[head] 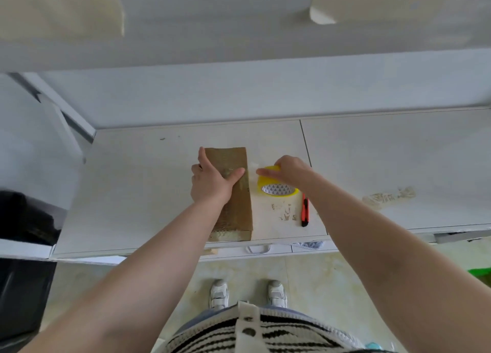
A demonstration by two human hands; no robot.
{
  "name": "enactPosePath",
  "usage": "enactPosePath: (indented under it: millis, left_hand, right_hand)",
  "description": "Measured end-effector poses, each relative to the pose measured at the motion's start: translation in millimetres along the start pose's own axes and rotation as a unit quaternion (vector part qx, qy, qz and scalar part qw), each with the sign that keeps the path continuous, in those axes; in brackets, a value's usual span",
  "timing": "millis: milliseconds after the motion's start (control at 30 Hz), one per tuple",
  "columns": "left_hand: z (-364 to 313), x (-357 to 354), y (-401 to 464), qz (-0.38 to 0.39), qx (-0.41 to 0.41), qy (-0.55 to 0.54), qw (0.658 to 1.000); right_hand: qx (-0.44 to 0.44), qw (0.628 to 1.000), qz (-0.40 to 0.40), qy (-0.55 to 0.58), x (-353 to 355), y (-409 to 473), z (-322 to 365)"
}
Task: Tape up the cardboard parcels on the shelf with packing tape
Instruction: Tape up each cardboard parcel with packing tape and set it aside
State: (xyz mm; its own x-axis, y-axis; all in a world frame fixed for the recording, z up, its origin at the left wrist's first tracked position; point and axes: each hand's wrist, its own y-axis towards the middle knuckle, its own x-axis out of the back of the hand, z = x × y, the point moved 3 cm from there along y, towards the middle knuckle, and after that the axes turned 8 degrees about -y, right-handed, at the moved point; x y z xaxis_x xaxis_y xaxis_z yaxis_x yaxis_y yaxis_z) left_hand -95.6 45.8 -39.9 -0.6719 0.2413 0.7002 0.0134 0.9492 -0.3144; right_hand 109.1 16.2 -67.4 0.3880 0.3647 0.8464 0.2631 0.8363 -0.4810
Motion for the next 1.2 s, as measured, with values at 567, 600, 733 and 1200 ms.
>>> enactPosePath:
  millis: [567, 600, 733, 1200]
  left_hand:
    - [0, -1, 3, -0.002, -0.001, 0.018, 1.0]
    - [0, -1, 3, -0.001, -0.001, 0.018, 1.0]
    - [0, -1, 3, 0.0, -0.002, 0.02, 1.0]
    - [1, 1, 2, -0.003, -0.015, 0.042, 0.999]
  right_hand:
    - [0.004, 0.964, -0.152, 0.217, -19, 3, -17]
    - [-0.032, 0.95, -0.191, 0.245, -22, -4, -26]
    - [-0.225, 0.94, -0.176, 0.188, -55, -27, -59]
    - [-0.148, 0.889, -0.201, 0.383, -9, -34, -53]
